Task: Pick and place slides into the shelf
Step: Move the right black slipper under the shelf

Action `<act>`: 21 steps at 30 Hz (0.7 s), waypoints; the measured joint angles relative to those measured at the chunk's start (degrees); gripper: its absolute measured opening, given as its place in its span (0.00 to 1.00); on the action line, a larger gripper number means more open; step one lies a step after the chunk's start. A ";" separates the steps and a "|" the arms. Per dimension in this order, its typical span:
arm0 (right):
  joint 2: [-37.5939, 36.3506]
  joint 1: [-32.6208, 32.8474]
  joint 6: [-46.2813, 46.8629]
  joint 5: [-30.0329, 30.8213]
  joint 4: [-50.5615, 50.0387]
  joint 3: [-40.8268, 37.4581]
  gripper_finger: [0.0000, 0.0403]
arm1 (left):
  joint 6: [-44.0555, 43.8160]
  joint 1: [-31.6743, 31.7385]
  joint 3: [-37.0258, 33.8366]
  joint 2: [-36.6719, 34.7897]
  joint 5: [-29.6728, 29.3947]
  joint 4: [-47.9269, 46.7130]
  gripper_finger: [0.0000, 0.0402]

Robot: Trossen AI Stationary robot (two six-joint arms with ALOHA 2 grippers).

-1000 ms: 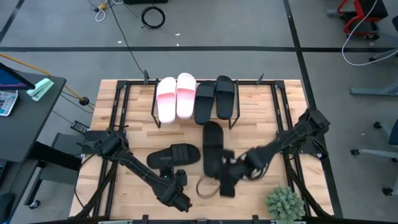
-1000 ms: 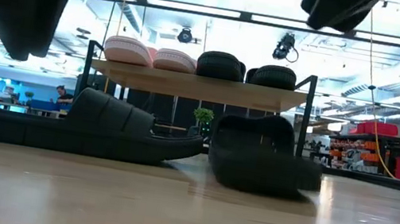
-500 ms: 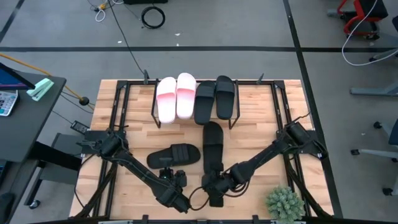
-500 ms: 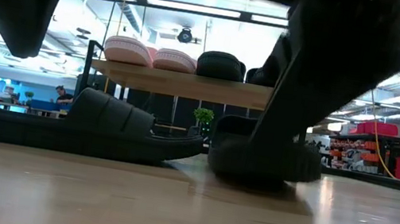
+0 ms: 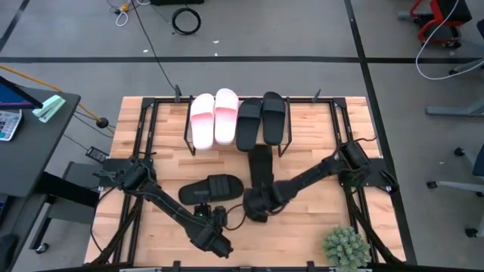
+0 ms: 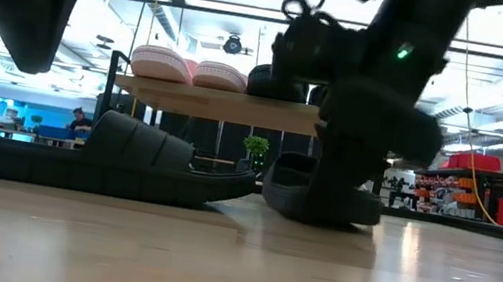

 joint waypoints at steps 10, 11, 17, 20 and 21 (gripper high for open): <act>-1.73 -8.31 -6.79 3.10 1.17 0.00 0.00 | -0.22 0.02 0.00 0.00 0.02 -0.04 0.08; -1.90 -8.90 -7.00 3.17 1.28 0.00 0.00 | -0.22 -0.07 0.00 0.00 0.02 -0.07 0.09; -2.63 -10.17 -8.18 3.12 0.91 0.00 0.00 | -1.68 -0.19 0.00 -0.04 0.04 -0.14 0.08; -2.73 -10.17 -8.14 3.09 -0.65 0.00 0.00 | -1.70 -0.17 0.01 -0.04 0.02 -0.20 0.07; -2.73 -10.15 -7.88 3.03 -1.67 0.00 0.00 | -2.00 -0.17 0.02 -0.04 0.04 -0.20 0.07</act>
